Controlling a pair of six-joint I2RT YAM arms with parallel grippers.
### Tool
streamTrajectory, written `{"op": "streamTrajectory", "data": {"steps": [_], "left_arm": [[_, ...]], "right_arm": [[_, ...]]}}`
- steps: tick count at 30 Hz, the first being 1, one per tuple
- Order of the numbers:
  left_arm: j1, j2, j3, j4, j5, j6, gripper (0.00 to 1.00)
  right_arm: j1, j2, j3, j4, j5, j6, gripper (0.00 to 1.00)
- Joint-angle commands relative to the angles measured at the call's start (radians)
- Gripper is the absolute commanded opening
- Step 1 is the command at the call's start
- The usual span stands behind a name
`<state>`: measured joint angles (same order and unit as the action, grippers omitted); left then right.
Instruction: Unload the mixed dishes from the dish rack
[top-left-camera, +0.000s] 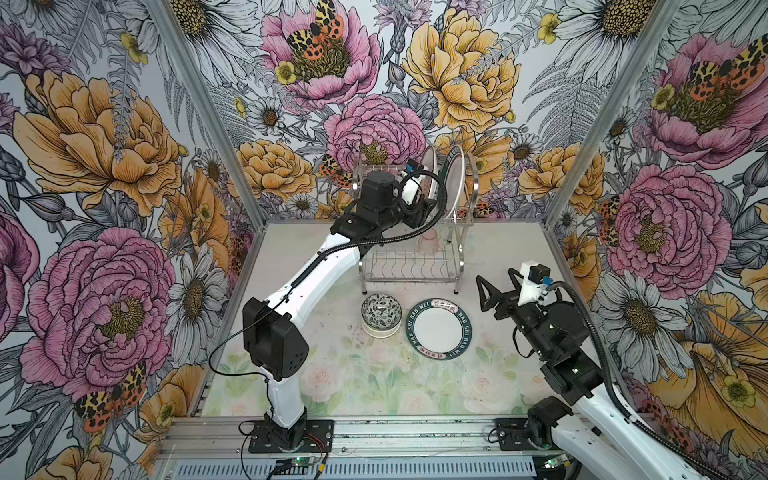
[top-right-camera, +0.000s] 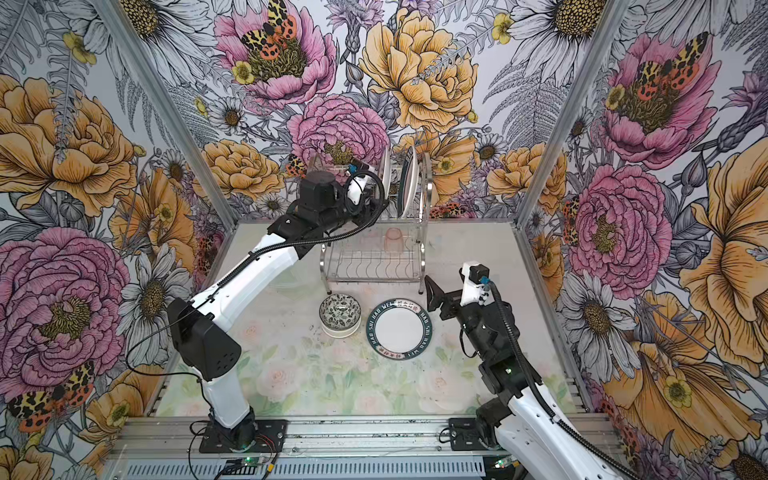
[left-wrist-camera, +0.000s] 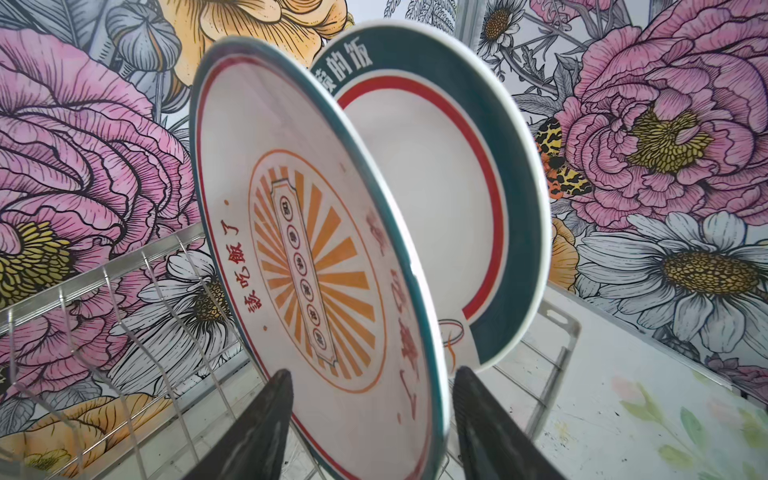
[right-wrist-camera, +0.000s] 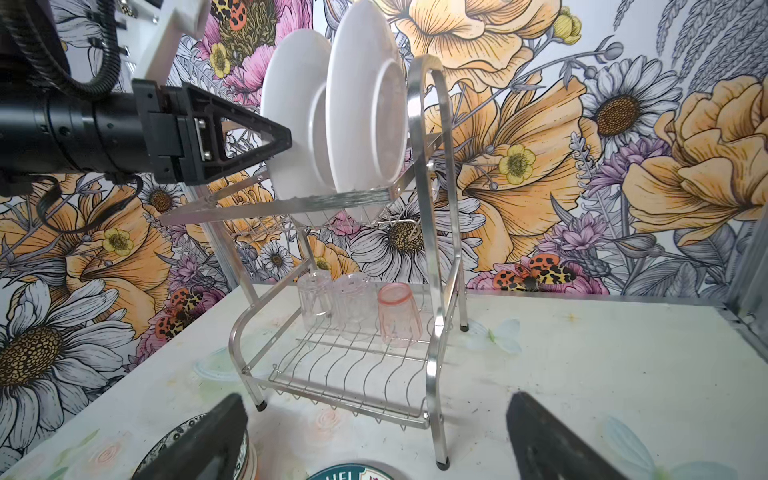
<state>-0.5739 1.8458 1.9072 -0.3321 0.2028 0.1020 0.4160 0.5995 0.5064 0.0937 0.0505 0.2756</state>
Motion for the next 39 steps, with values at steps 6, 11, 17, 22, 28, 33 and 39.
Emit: {"op": "streamTrajectory", "data": {"steps": [6, 11, 17, 22, 28, 33, 39], "left_arm": [[-0.006, 0.036, 0.029, 0.066, 0.016, -0.050, 0.51], [-0.006, 0.024, 0.012, 0.094, -0.008, -0.099, 0.43], [-0.031, -0.015, -0.035, 0.118, -0.066, -0.073, 0.38], [-0.051, -0.068, -0.099, 0.175, -0.121, -0.067, 0.33], [-0.088, -0.100, -0.141, 0.221, -0.213, -0.014, 0.27], [-0.107, -0.111, -0.152, 0.240, -0.247, 0.014, 0.24], [-0.109, -0.106, -0.157, 0.242, -0.265, 0.005, 0.20]], "right_arm": [[0.007, -0.056, 0.012, -0.096, 0.114, -0.002, 1.00], [0.007, -0.078, 0.005, -0.112, 0.128, -0.007, 1.00], [0.007, -0.087, 0.001, -0.104, 0.173, -0.009, 1.00], [0.007, -0.081, 0.006, -0.112, 0.163, -0.031, 1.00], [0.007, -0.075, -0.010, -0.089, 0.159, -0.021, 1.00], [0.008, -0.065, -0.016, -0.069, 0.144, -0.030, 1.00], [0.008, -0.056, -0.016, -0.052, 0.142, -0.040, 1.00]]}}
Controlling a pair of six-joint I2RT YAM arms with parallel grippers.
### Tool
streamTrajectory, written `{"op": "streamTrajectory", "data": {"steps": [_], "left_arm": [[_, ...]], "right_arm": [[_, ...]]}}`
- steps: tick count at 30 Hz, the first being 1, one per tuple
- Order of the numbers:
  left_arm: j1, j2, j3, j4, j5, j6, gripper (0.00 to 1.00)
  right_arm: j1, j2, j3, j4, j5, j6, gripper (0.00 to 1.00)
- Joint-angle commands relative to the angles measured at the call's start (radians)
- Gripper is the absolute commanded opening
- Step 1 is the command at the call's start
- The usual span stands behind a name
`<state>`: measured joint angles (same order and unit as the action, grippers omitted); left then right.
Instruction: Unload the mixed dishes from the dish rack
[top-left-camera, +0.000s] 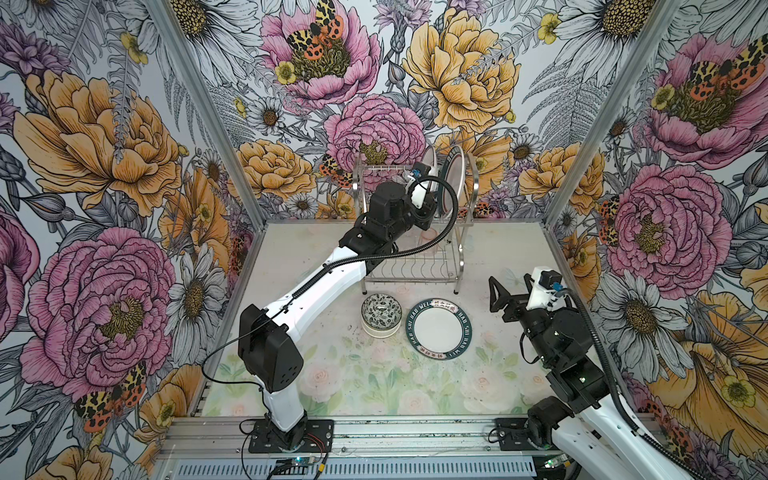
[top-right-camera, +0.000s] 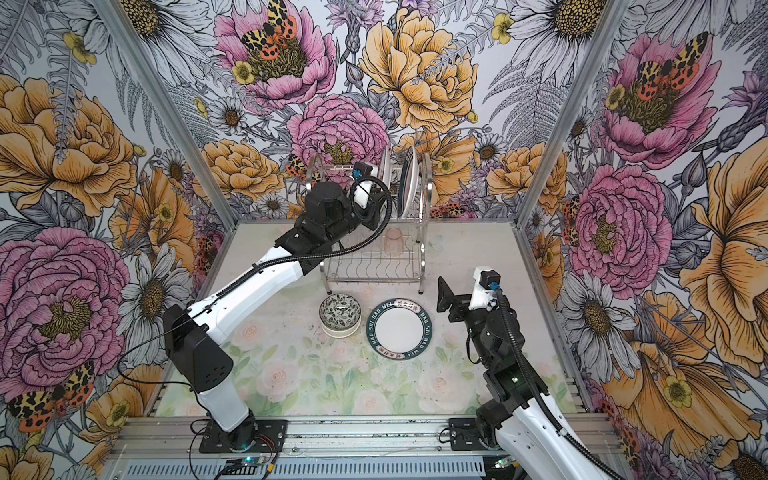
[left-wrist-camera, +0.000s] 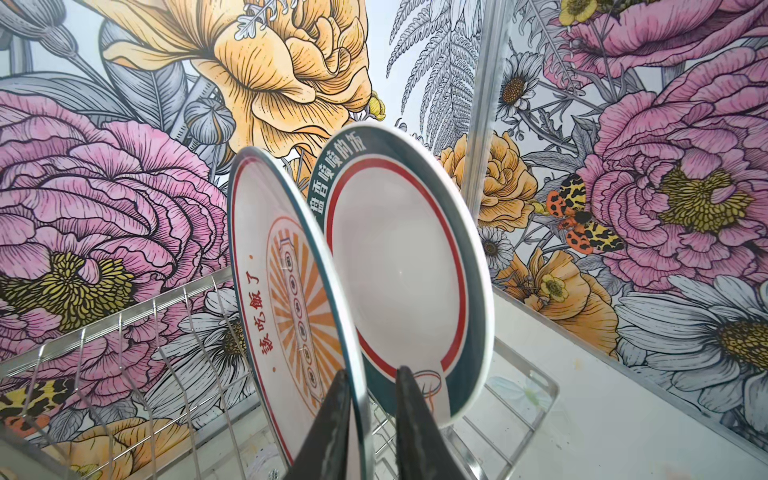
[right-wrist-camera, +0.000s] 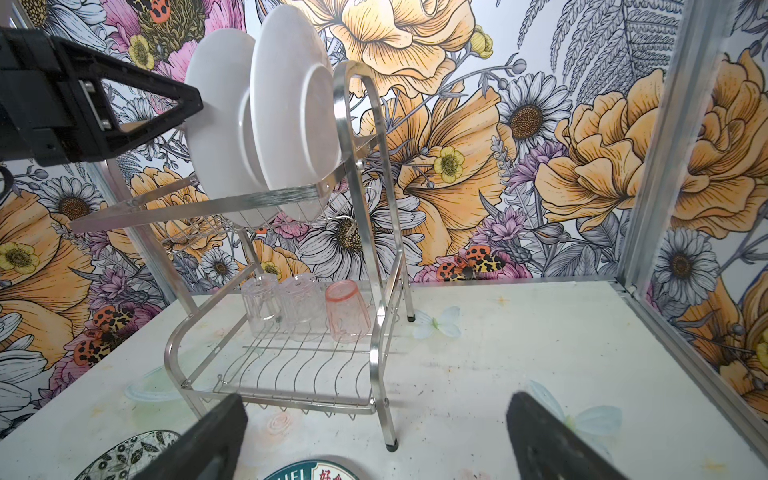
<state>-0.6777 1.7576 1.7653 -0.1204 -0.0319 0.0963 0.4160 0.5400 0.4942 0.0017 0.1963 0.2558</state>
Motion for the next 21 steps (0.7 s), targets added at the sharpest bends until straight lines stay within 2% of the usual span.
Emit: {"op": "streamTrajectory", "data": {"steps": [1, 15, 21], "left_arm": [[-0.004, -0.017, -0.015, 0.029, -0.032, 0.010, 0.20], [-0.005, 0.000, -0.008, 0.040, -0.026, -0.013, 0.20], [-0.004, 0.003, -0.015, 0.029, -0.034, -0.024, 0.38]], "right_arm": [[0.007, 0.004, -0.005, 0.041, -0.005, -0.021, 1.00], [0.007, 0.008, -0.017, 0.050, -0.007, -0.018, 1.00], [0.007, 0.011, -0.019, 0.048, -0.008, -0.018, 1.00]]}}
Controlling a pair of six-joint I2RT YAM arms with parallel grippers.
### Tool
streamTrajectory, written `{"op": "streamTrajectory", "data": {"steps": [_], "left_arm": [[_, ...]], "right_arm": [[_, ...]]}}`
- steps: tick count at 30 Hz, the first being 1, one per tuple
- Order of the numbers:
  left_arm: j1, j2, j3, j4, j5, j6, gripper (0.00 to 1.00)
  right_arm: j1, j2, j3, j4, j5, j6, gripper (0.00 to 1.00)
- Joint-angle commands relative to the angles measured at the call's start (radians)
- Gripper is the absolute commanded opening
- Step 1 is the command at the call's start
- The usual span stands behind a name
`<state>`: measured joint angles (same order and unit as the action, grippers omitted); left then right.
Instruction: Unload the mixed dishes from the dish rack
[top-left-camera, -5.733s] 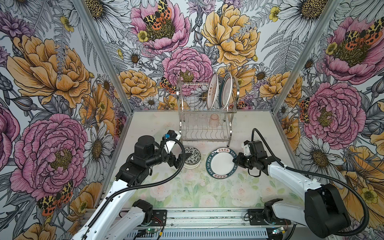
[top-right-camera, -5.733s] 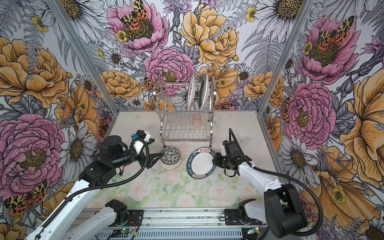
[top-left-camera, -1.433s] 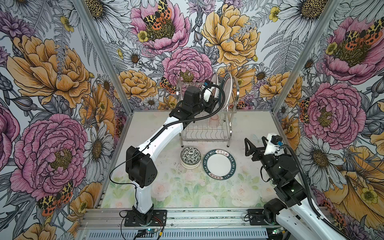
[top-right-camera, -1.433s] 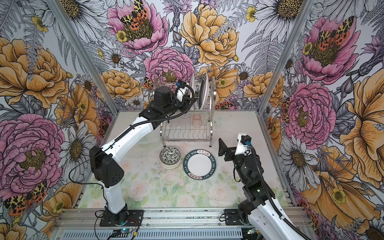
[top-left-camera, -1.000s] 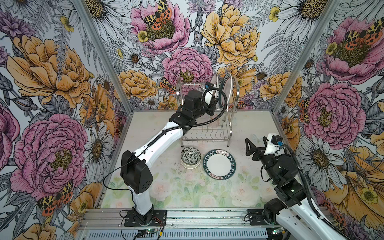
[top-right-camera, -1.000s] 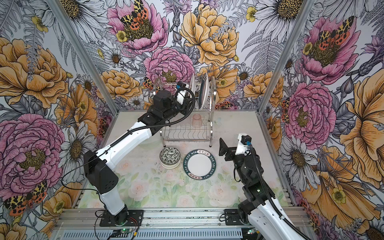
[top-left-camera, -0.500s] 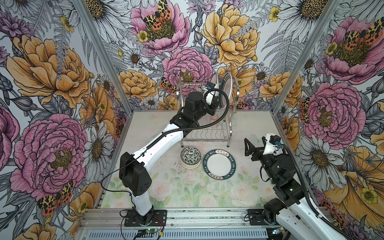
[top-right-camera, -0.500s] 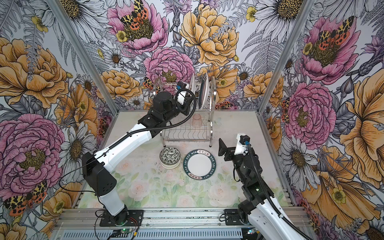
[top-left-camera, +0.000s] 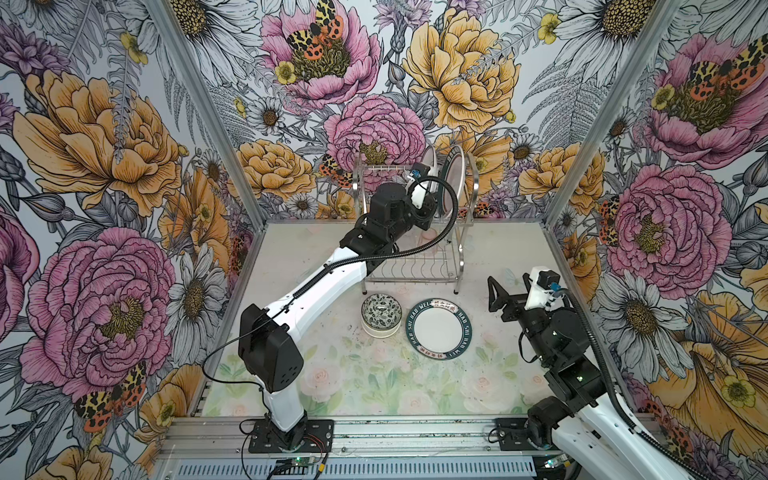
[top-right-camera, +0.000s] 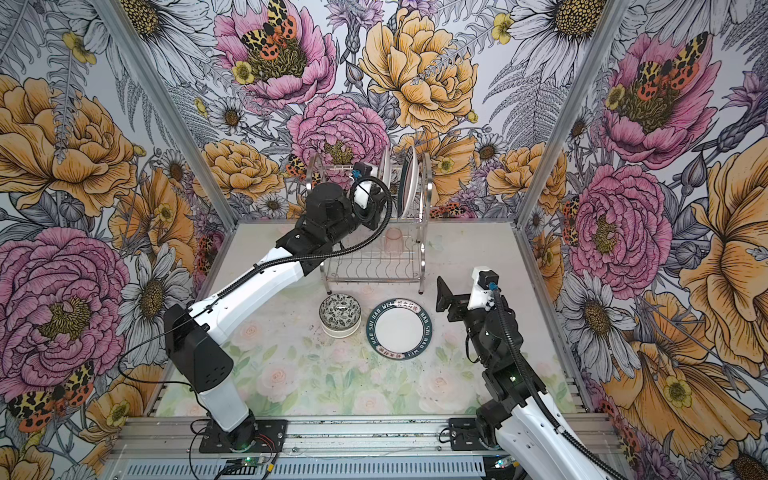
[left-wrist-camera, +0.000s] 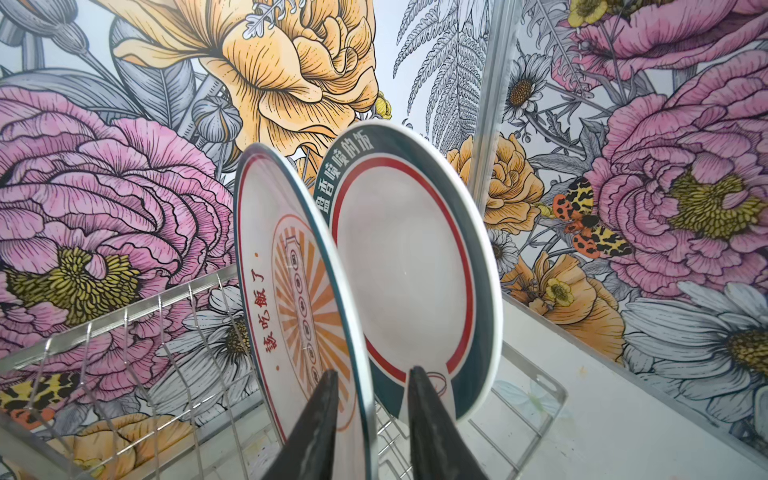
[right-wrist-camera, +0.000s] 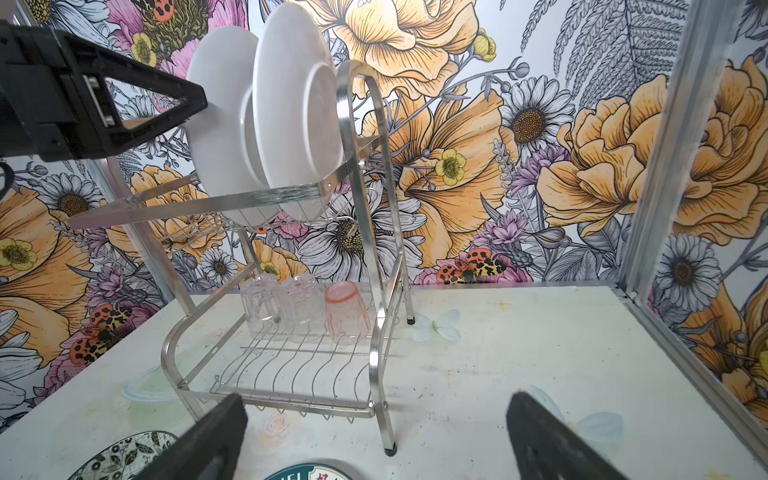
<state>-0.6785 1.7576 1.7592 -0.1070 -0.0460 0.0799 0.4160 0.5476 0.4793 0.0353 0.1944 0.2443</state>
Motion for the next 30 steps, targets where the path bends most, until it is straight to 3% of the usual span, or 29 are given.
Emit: {"op": "streamTrajectory", "data": {"steps": [1, 18, 30], "left_arm": [[-0.003, 0.004, -0.010, 0.014, -0.023, -0.007, 0.39], [-0.003, 0.031, -0.015, 0.013, -0.038, 0.007, 0.33], [-0.003, 0.031, -0.015, 0.013, -0.036, 0.003, 0.23]], "right_arm": [[0.007, 0.005, -0.004, 0.015, -0.006, -0.006, 1.00], [0.007, 0.017, -0.007, 0.034, -0.009, 0.019, 1.00], [0.007, 0.038, -0.013, 0.060, -0.014, 0.029, 1.00]]}}
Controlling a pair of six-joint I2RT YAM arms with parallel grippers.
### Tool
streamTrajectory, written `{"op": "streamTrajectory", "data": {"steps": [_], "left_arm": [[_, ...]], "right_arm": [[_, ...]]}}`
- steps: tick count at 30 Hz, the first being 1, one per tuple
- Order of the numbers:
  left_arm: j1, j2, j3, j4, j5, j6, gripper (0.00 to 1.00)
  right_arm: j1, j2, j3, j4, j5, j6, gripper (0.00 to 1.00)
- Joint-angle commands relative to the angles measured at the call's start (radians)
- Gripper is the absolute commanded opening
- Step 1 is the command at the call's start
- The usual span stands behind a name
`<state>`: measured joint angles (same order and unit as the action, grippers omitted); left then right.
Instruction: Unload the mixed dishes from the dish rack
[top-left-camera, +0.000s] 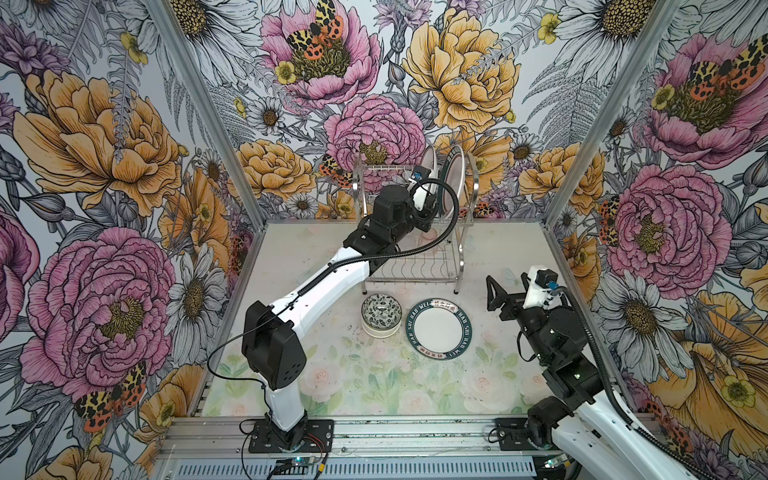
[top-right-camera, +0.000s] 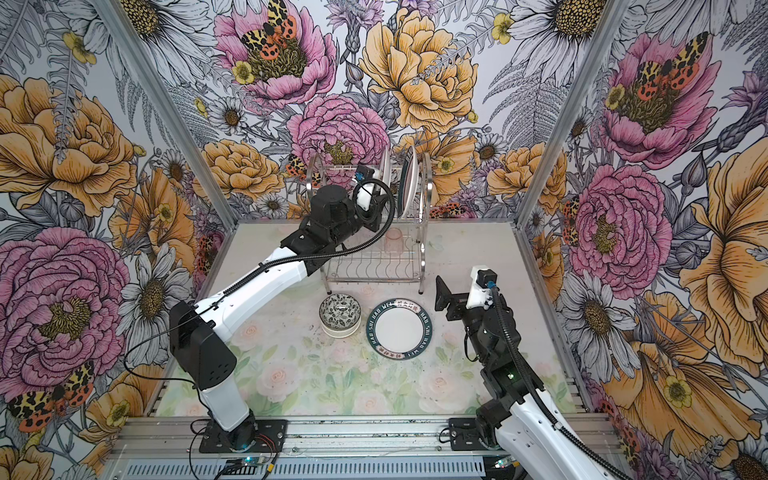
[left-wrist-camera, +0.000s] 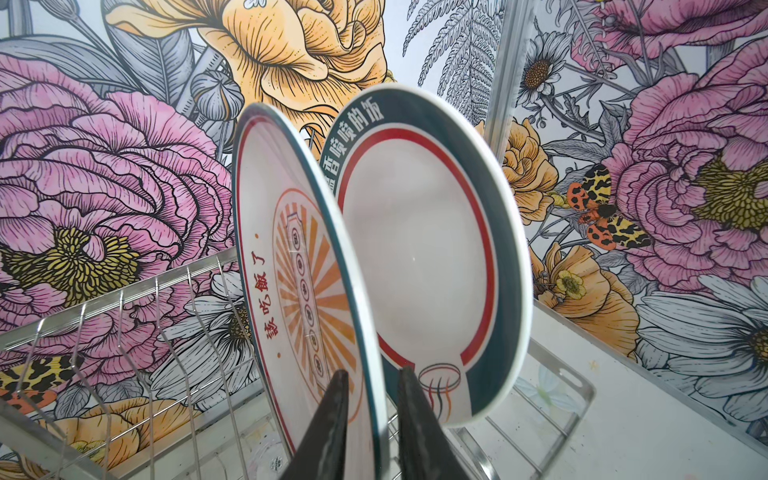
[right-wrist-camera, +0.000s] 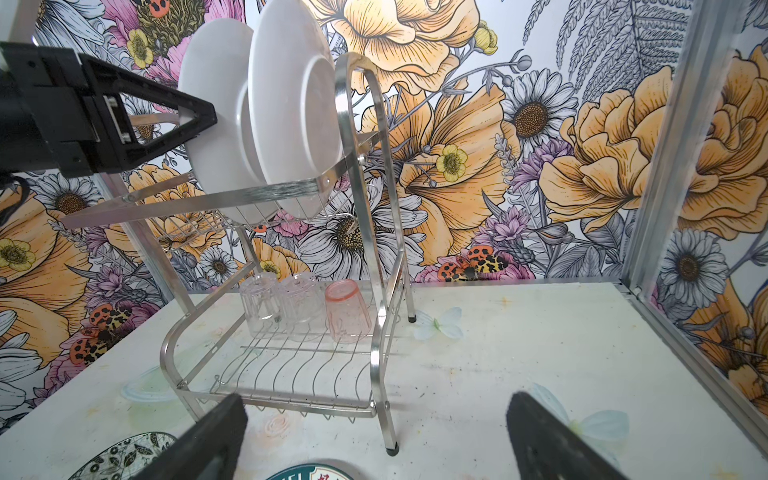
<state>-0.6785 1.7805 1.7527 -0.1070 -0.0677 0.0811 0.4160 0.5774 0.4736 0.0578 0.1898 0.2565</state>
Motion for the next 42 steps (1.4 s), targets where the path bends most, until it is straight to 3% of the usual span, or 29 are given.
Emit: {"op": "streamTrajectory", "data": {"steps": [1, 27, 42], "left_arm": [[-0.003, 0.008, -0.009, 0.014, -0.013, 0.002, 0.22], [0.000, -0.012, -0.028, 0.055, -0.032, -0.044, 0.00], [0.002, -0.063, -0.044, 0.110, -0.016, -0.090, 0.00]], "right_arm": [[0.007, 0.011, -0.006, 0.039, -0.010, 0.018, 1.00], [0.007, 0.091, 0.023, 0.108, -0.051, 0.002, 1.00], [0.008, 0.103, 0.025, 0.120, -0.058, -0.003, 1.00]]}}
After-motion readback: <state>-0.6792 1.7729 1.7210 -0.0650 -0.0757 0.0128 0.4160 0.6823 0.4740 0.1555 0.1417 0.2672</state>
